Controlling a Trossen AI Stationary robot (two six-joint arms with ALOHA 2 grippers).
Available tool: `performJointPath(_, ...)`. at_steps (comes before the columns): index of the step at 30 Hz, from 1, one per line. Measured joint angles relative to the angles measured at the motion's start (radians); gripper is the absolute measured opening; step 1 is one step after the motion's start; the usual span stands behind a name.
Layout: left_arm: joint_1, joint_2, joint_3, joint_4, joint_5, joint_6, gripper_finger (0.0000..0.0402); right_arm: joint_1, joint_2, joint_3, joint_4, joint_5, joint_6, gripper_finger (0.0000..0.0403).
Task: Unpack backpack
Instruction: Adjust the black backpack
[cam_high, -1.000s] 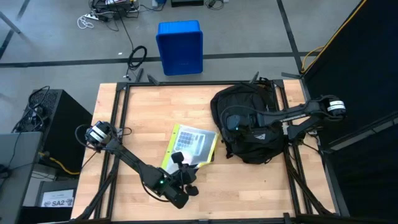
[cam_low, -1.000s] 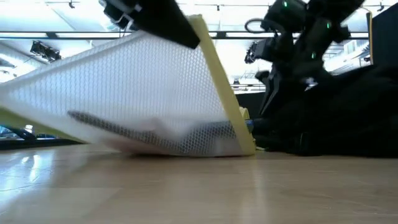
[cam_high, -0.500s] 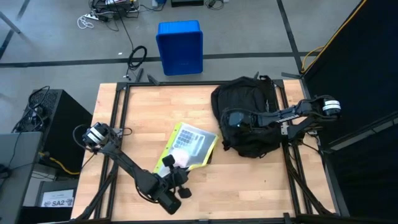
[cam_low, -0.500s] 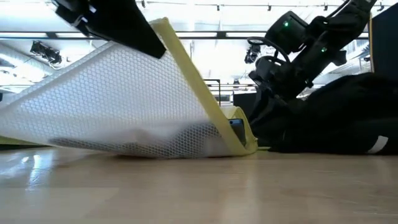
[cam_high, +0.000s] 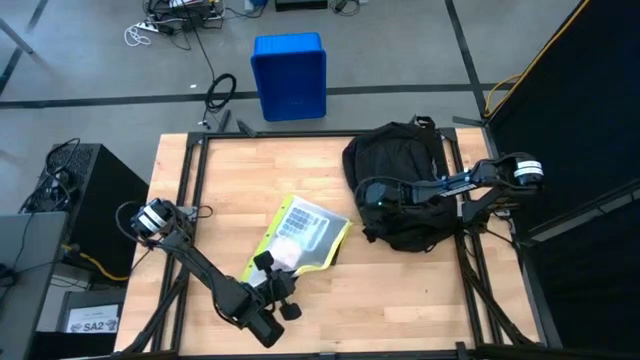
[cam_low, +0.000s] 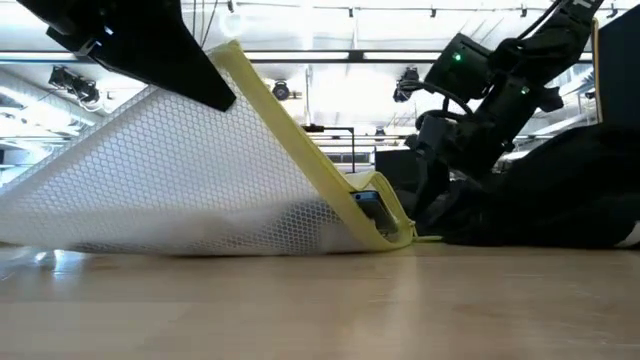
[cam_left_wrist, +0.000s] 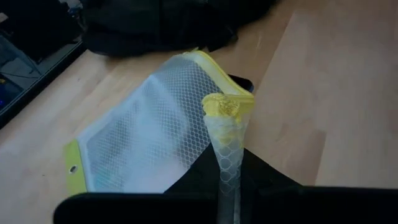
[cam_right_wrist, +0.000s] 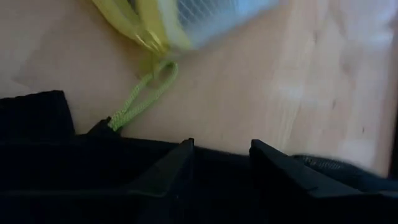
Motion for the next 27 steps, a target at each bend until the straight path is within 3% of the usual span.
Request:
performJointPath(5,0.000,0.000,0.000,0.005,0.009,-0.002,0.0000,0.026,0.028,0.000,0.107,-0.013,-0.198,0.0146)
performJointPath(9,0.000,0.000,0.000,0.007,0.010,-0.002,0.0000,0.033,0.055,0.001,0.161,0.008,-0.252,0.0152)
performJointPath(16,0.001,0.001,0.000,0.010,0.020,-0.004,0.0000,0.119,0.010,0.016,0.189,0.186,-0.268,0.0149)
performJointPath(20,0.001,0.001,0.000,0.010,0.023,-0.014,0.0000,0.169,0.004,0.072,0.179,0.196,-0.260,0.0145)
performJointPath(27,0.003,0.001,0.000,0.010,0.024,-0.021,0.0000,0.190,0.002,0.219,0.158,0.183,-0.110,0.0142)
